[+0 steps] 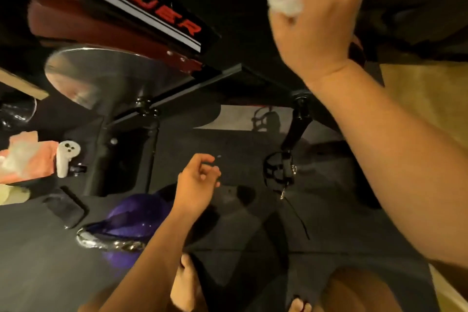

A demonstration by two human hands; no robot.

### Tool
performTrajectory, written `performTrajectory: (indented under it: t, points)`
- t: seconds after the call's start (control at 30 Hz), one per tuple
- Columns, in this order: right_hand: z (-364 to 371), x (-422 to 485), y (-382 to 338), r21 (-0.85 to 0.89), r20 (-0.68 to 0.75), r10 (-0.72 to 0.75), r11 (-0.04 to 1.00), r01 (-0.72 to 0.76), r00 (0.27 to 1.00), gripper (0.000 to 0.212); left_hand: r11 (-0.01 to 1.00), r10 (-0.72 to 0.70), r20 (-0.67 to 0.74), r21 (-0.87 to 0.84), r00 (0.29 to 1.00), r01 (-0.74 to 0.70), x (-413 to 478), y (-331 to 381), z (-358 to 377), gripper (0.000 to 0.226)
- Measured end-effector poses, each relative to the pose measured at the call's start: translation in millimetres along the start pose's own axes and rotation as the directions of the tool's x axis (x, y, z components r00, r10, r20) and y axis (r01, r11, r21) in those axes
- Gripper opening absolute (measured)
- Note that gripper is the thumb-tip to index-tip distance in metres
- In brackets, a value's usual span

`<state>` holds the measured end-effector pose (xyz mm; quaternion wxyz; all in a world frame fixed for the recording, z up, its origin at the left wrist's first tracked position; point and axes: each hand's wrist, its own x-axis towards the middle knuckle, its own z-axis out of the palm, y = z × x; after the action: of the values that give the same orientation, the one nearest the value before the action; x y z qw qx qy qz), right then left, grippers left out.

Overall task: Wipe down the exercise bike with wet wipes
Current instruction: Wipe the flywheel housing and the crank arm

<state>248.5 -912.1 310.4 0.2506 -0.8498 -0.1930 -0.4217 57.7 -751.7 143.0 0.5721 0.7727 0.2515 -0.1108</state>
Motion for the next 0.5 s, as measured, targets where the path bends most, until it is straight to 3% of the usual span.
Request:
performTrajectory:
  t: [0.1,0.23,0.33,0.43,0.5]
  points:
    - [25.0,-29.7,-5.0,0.049,0.239,-0.250,0.968,0.245,0.938,0.026,0.995,0.046,0.017,0.093,0.999,-0.047,30.5,-21.7,-1.5,0.021]
    - [54.2,-69.9,6.4,0.137,0.428,-0.419,0.906,0.401,0.801,0.030,0.880,0.299,0.165,0.332,0.940,-0.339,61.1,-2.9,3.2,0.011]
    - [61.7,-69.1,9.8,0.099,0.330,-0.506,0.858,0.504,0.797,0.021,0.757,0.406,0.207,0.469,0.890,-0.455,53.3,14.3,-3.7,0.017]
    - [42.4,-31.9,3.3,0.035,0.147,-0.412,0.911,0.411,0.899,0.017,0.670,0.371,0.278,0.580,0.886,-0.463,26.1,23.9,-10.9,0.024]
    - [34.9,-24.0,3.6,0.053,0.117,-0.337,0.942,0.333,0.934,0.016,0.657,0.313,0.331,0.601,0.890,-0.455,13.3,28.3,-10.1,0.024]
